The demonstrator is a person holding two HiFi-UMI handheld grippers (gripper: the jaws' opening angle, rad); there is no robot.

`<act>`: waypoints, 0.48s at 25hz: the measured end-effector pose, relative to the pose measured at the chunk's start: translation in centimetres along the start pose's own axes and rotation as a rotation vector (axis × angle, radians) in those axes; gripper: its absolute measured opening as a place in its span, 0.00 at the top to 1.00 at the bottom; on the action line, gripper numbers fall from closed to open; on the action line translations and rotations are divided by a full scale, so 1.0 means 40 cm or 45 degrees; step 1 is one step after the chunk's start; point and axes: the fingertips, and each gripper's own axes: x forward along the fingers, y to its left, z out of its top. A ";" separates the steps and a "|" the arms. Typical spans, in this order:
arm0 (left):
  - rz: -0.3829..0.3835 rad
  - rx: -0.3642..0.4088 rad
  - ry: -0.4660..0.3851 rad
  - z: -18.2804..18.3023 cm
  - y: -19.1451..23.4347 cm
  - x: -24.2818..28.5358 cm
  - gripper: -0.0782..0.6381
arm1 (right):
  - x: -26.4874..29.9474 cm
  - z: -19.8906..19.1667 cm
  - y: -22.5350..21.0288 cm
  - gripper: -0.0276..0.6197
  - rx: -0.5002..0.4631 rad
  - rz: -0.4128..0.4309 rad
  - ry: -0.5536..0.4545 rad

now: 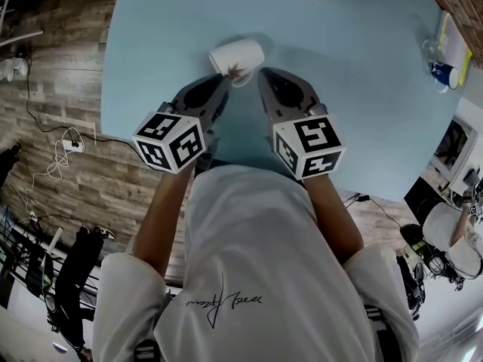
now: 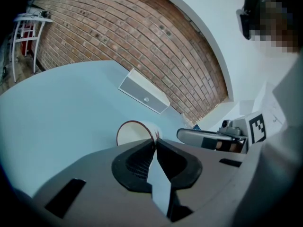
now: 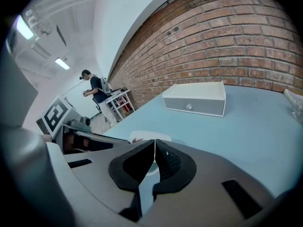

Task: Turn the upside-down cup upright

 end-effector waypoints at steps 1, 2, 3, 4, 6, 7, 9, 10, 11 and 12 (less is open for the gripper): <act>0.001 0.002 0.002 0.000 0.000 -0.002 0.85 | 0.008 -0.002 -0.011 0.93 -0.014 -0.009 0.007; 0.002 0.007 0.003 0.000 0.001 -0.004 0.85 | 0.015 -0.001 -0.020 0.93 -0.025 -0.018 0.010; 0.005 0.015 0.005 0.000 0.002 -0.006 0.85 | 0.020 0.002 -0.029 0.93 -0.035 -0.027 0.009; 0.007 0.024 0.009 -0.001 0.002 -0.007 0.85 | 0.024 0.006 -0.036 0.93 -0.041 -0.036 0.006; 0.006 0.037 0.020 -0.006 0.000 -0.010 0.85 | 0.028 0.011 -0.046 0.93 -0.043 -0.049 -0.002; 0.002 0.038 0.025 -0.008 -0.001 -0.011 0.85 | 0.029 0.012 -0.049 0.93 -0.040 -0.053 -0.004; -0.004 0.038 0.032 -0.007 -0.003 -0.014 0.85 | 0.031 0.011 -0.051 0.93 -0.035 -0.058 -0.004; -0.007 0.036 0.033 -0.006 -0.005 -0.017 0.85 | 0.032 0.010 -0.051 0.93 -0.032 -0.061 -0.003; -0.010 0.033 0.034 -0.004 -0.006 -0.021 0.85 | 0.033 0.009 -0.049 0.93 -0.031 -0.063 -0.002; -0.011 0.032 0.035 -0.003 -0.007 -0.024 0.85 | 0.034 0.007 -0.047 0.93 -0.032 -0.065 -0.001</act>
